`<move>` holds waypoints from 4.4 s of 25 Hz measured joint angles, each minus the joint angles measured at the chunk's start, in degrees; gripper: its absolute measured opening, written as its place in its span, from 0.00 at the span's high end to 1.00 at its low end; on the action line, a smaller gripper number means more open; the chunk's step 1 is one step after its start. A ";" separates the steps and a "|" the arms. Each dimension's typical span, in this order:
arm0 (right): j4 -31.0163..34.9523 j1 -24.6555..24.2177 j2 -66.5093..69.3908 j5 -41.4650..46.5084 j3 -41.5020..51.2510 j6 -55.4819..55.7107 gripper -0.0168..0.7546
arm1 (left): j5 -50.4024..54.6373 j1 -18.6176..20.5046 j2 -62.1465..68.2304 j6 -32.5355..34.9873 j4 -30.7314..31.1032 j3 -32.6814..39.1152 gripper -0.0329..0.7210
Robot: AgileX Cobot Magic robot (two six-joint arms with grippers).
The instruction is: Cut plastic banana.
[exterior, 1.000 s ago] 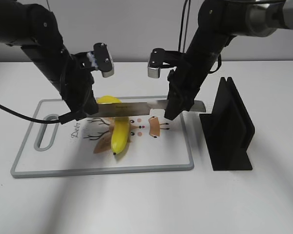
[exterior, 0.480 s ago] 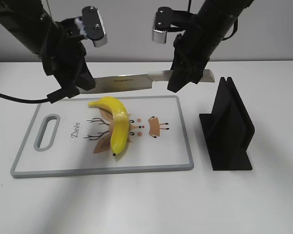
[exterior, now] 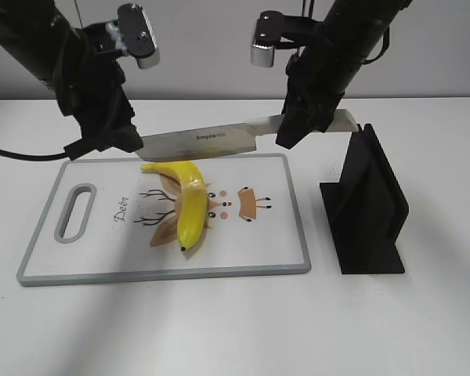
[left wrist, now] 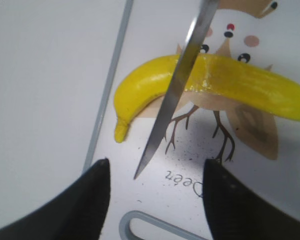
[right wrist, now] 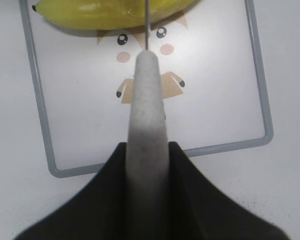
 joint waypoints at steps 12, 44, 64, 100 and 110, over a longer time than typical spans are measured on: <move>-0.18 -0.10 -7.26 1.96 -0.11 13.99 0.76 | 2.73 0.41 -5.64 -40.07 19.60 -2.74 0.12; -7.89 -0.10 -36.79 -6.69 23.82 69.35 0.76 | 19.40 16.12 -47.37 -56.81 9.32 31.17 0.18; -19.62 -0.17 -40.09 -16.65 39.01 87.99 0.76 | 18.86 16.12 -98.28 -58.41 11.95 49.98 0.18; -22.89 -0.17 -35.59 -18.15 39.70 88.30 0.76 | 18.06 16.12 -103.59 -58.41 12.87 50.84 0.18; -22.59 -0.17 -38.39 -18.03 39.76 88.19 0.76 | 18.06 16.12 -103.59 -58.41 13.22 50.84 0.18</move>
